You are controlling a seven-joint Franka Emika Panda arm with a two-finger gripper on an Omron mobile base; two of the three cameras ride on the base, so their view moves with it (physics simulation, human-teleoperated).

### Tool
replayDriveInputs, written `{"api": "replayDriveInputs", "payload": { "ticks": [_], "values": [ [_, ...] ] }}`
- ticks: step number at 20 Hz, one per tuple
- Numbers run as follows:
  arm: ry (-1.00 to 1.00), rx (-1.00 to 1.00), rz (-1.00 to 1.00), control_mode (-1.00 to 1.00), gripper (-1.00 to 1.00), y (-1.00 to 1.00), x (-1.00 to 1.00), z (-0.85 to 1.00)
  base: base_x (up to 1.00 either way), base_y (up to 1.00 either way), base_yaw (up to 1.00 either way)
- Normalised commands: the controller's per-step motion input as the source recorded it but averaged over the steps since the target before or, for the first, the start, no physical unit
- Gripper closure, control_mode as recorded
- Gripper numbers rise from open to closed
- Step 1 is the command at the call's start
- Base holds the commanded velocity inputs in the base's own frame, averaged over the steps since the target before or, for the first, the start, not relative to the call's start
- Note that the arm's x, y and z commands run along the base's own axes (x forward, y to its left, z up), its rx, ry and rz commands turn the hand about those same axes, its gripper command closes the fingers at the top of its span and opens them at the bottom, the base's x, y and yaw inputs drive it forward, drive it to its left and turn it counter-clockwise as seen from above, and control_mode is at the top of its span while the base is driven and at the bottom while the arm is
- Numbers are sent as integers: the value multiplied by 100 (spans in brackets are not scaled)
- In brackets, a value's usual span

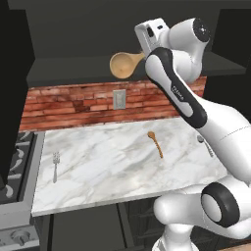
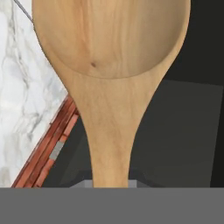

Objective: Organize the utensils by type. Pick up the wooden spoons from the counter and place them in the open cabinet. Then pick up the metallic utensils from the counter and place them in the open drawer.

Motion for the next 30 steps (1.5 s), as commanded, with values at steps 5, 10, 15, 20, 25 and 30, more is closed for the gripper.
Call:
{"api": "replayDriveInputs", "payload": {
  "ticks": [5, 10, 15, 20, 25, 30],
  "values": [
    [-1, 0, 0, -100, 100, 0, 19, -4, 0, 0, 0],
    [0, 2, 0, -100, 100, -1, 39, 0, 0, 0, 0],
    [0, 10, 0, -100, 100, 0, 36, -1, 0, 0, 0],
    [0, 10, 0, -100, 100, 1, 30, -17, 0, 0, 0],
    [0, 1, 0, -100, 100, 6, 22, -22, 0, 0, 0],
    [0, 0, 0, -100, 100, 6, 29, -13, 0, 0, 0]
  ]
}}
